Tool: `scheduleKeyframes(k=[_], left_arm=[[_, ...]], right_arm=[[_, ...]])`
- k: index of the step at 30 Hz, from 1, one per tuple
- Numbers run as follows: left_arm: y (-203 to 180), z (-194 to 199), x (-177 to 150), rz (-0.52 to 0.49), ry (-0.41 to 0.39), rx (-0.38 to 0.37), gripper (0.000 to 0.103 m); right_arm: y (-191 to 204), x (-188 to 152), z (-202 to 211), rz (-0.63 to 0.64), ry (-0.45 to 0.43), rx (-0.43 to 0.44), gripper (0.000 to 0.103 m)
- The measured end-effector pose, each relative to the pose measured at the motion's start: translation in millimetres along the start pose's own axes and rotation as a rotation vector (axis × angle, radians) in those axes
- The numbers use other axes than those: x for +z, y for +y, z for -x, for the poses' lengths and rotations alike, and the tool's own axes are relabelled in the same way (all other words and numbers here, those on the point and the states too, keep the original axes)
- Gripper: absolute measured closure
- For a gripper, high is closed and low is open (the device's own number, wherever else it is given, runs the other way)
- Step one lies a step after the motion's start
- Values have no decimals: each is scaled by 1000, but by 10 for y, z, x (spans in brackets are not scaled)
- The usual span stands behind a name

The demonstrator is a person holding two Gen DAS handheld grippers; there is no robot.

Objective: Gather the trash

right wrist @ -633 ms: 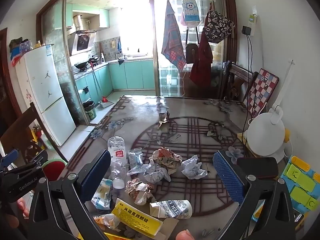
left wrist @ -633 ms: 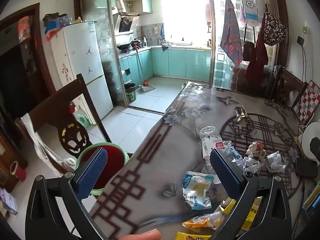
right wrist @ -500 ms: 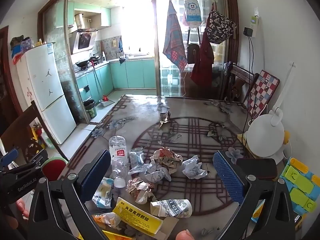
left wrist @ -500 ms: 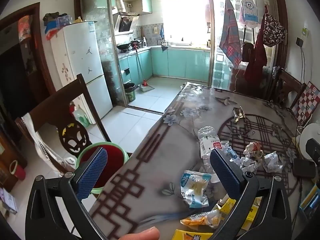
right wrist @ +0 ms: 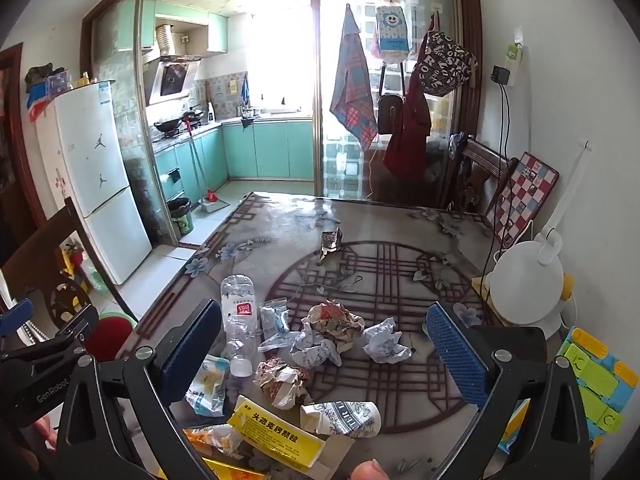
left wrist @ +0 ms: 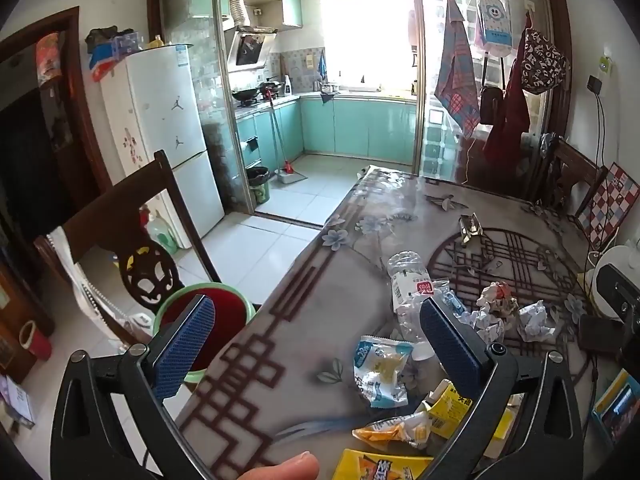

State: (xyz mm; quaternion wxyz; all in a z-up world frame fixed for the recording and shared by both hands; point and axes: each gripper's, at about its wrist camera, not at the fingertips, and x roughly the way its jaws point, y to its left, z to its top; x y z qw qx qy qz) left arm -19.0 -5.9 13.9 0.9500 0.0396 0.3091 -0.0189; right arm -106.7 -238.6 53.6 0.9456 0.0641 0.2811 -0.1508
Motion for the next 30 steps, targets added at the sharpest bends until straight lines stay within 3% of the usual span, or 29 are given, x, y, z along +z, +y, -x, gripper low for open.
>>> scheduleKeyframes(k=[30], left_arm=[[-56,44,77,-28,-35,53,0]], right_arm=[[-29,7,-69,-13,19,-8,0]])
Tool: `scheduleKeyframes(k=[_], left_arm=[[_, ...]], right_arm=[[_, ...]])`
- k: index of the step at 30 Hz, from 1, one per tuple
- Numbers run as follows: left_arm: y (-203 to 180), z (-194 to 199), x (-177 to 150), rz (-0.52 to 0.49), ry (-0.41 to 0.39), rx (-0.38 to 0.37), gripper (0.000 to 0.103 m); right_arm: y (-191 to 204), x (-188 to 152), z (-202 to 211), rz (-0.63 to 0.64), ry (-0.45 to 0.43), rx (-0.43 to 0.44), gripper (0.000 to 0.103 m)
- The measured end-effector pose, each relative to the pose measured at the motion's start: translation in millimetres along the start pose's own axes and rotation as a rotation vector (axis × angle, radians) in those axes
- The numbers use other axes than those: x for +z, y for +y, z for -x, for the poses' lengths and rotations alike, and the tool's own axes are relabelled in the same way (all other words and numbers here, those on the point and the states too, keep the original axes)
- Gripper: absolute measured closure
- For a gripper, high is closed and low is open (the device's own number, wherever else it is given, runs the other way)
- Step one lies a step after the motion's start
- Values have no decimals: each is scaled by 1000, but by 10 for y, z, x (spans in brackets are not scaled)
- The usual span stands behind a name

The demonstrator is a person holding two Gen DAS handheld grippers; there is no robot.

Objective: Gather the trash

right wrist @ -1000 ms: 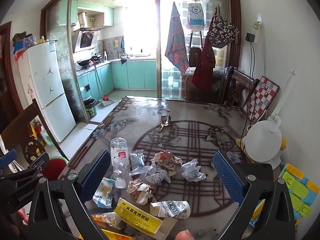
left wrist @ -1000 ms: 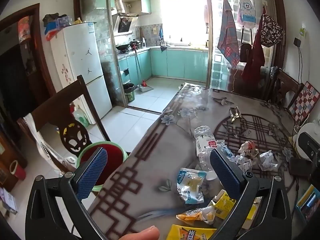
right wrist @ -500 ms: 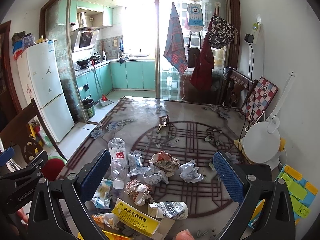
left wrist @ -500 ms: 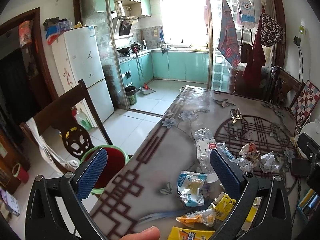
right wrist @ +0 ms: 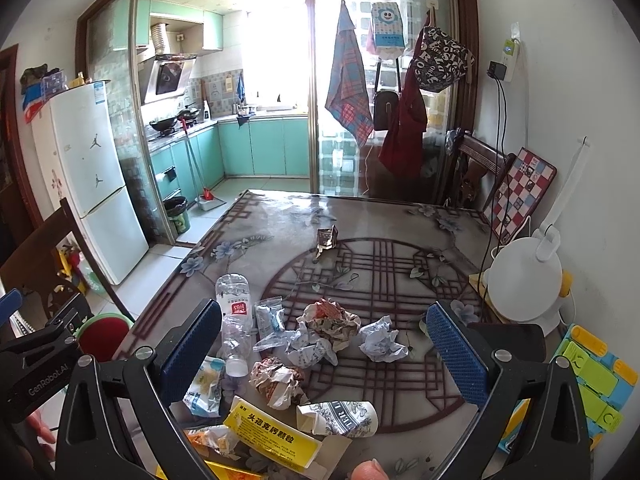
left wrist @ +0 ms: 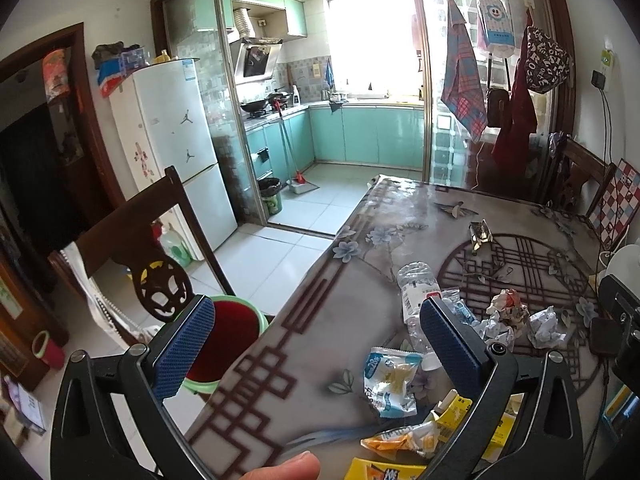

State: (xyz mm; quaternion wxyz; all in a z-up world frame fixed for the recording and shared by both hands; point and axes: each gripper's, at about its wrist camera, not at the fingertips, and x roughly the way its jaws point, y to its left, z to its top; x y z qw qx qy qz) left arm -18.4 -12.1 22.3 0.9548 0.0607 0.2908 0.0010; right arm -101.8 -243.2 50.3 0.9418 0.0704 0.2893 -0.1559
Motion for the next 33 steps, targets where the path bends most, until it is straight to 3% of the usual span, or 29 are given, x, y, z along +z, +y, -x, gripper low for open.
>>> scheduleKeyframes(k=[33], left_arm=[[-21,-85,1,-4,25,3,0]], right_arm=[[8,-72,-132,3,22,-10,0]])
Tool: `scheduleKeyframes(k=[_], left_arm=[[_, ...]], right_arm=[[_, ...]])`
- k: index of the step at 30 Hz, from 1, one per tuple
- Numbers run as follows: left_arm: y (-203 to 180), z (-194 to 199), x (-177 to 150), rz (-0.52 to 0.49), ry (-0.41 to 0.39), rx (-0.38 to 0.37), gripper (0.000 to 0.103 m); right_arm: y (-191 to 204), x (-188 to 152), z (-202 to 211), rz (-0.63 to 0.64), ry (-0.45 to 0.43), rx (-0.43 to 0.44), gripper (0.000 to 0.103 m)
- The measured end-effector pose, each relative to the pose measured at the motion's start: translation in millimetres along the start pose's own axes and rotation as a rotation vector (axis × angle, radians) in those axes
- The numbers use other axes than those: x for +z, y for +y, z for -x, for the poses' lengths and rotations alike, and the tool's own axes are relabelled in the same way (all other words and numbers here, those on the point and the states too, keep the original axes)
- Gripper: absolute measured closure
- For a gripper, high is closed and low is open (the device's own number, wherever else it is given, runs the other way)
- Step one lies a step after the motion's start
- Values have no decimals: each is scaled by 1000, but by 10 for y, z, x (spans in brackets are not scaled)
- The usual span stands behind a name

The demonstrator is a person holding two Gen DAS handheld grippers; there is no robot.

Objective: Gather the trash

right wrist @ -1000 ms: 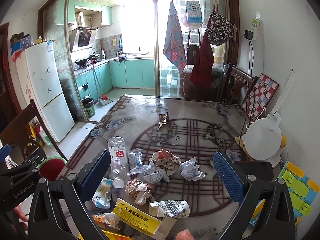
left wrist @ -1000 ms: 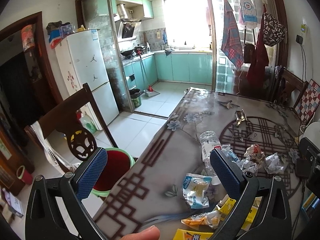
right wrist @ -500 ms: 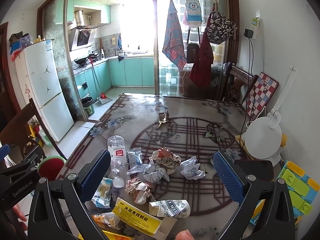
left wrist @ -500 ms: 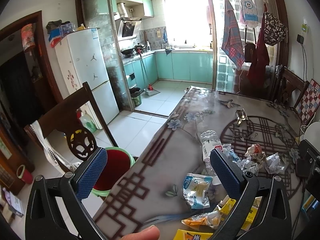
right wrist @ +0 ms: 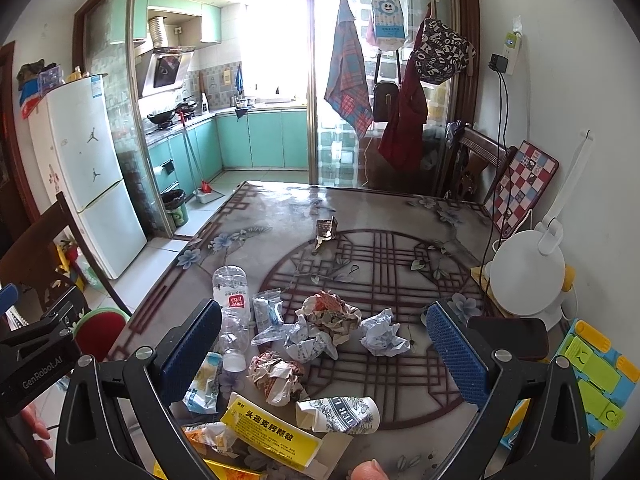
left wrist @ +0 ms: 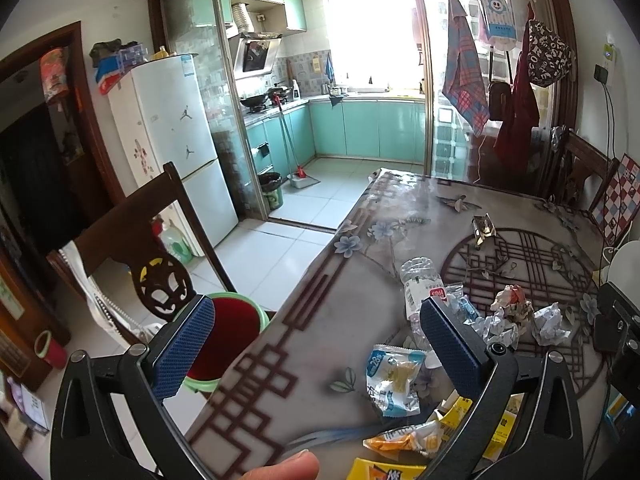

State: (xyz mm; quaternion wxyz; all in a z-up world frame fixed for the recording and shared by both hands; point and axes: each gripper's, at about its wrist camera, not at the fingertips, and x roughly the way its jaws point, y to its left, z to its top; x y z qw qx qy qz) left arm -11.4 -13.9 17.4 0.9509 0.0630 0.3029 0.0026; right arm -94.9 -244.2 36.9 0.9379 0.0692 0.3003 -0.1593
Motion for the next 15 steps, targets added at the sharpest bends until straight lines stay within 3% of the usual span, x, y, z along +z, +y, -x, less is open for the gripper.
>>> scheduleKeyframes(k=[11,15], left_arm=[[10,-77,-31,14,45,-23,0],[43,-90,-50,7,15,-54,0]], right_arm=[[-79,-43,-94,-21,28,17,0],[-240,-42,-114,-64,17,157,0]])
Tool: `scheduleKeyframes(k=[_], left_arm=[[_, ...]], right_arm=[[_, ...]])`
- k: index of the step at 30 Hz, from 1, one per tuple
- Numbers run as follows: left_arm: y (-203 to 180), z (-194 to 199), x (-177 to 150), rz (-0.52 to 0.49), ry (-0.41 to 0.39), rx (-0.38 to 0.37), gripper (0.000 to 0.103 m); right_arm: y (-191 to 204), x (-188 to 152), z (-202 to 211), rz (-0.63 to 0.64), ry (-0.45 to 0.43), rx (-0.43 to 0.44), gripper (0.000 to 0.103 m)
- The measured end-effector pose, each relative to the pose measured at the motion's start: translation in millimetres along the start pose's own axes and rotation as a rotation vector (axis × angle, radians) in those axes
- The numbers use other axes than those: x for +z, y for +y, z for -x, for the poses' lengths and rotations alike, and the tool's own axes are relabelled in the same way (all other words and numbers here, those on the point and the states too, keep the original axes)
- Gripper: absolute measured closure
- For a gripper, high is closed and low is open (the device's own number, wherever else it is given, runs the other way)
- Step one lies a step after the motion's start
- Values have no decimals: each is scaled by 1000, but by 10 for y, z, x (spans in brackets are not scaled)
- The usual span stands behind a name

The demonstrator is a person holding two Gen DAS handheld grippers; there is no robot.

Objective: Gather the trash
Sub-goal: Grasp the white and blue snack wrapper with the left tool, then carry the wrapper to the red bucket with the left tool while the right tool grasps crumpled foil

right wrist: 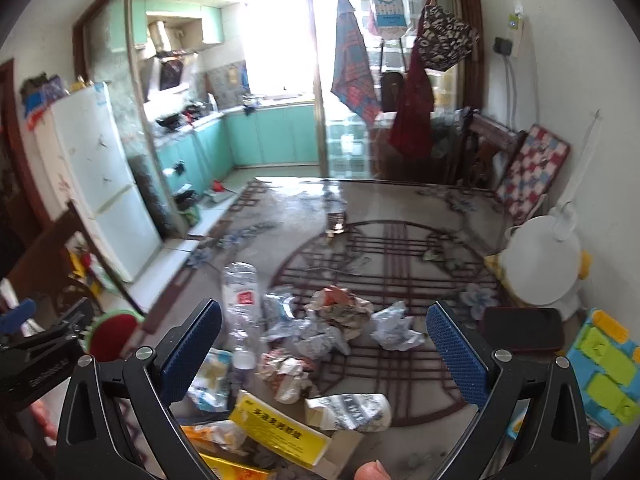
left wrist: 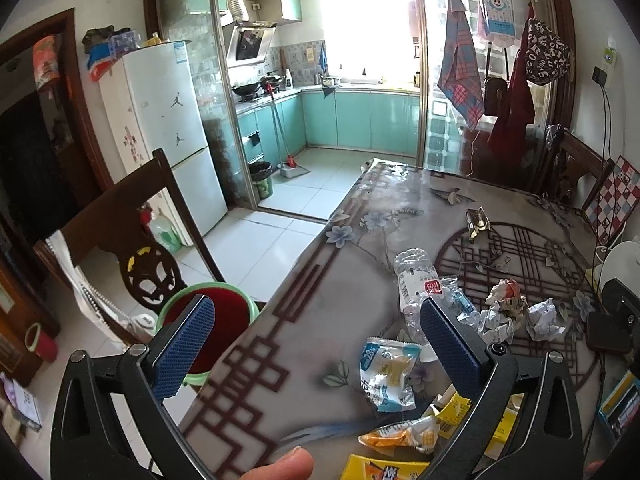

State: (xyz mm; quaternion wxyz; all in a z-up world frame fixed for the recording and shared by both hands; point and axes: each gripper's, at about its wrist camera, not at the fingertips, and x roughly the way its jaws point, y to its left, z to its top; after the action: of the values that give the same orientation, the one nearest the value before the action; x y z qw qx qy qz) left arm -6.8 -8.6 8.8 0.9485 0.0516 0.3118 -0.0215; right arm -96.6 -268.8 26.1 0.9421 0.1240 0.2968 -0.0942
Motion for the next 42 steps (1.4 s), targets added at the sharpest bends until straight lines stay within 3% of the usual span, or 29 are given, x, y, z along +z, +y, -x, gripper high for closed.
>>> scheduleKeyframes(k=[3,5,6,8,10,13,18,20,21,22,23,25,30,31,33,37,39,42], left_arm=[[-50,-163,-113,-72,-37,-64,0],[-126,-422,-223,-169,94,-119,0],[-153,-522,-293,-182,131,-135,0],[-160,-652,-431,-169,141,-143,0],[-203,-882,-545,-152,228,-163,0],[-238,-1311,-676,-81,400,-264,4],[-407,-1703,-856,-83,559,-319,34],[-471,-1758,-922,-113,590,-332,59],[-486,-1762,-946,-131,590,-332,61],[-501,-1712,-938,-151,565,-336,75],[-480,-1693,-923,-154,577,-349,95],[-402,-1605,-888,-111,581,-376,100],[-175,-1079,-702,-123,428,-363,103],[-137,-934,-657,-138,396,-355,103],[-66,-755,-578,-142,361,-351,103],[78,-570,-475,-86,310,-354,103],[112,-572,-420,-74,305,-338,103],[165,-597,-351,-59,300,-327,103]], right_arm=[[-168,-68,-115,-83,52,121,0],[-266,-145,-217,-140,141,178,0],[-301,-196,-214,-154,134,178,0],[-307,-280,-188,-135,119,159,0],[-287,-345,-170,-95,124,145,0],[-319,-391,-163,-65,139,131,0],[-335,-415,-198,-24,178,80,0],[-317,-399,-225,-5,181,69,0],[-314,-386,-257,1,186,66,0],[-304,-370,-297,6,192,67,0],[-300,-356,-347,8,199,71,0],[-276,-331,-487,6,227,90,0],[-165,-434,-1031,-2,366,222,3],[-131,-472,-1143,8,394,232,5],[-61,-556,-1357,43,445,220,21],[-8,-742,-1729,55,550,236,44],[-7,-814,-1834,58,576,230,68],[-47,-803,-1806,31,560,255,91]])
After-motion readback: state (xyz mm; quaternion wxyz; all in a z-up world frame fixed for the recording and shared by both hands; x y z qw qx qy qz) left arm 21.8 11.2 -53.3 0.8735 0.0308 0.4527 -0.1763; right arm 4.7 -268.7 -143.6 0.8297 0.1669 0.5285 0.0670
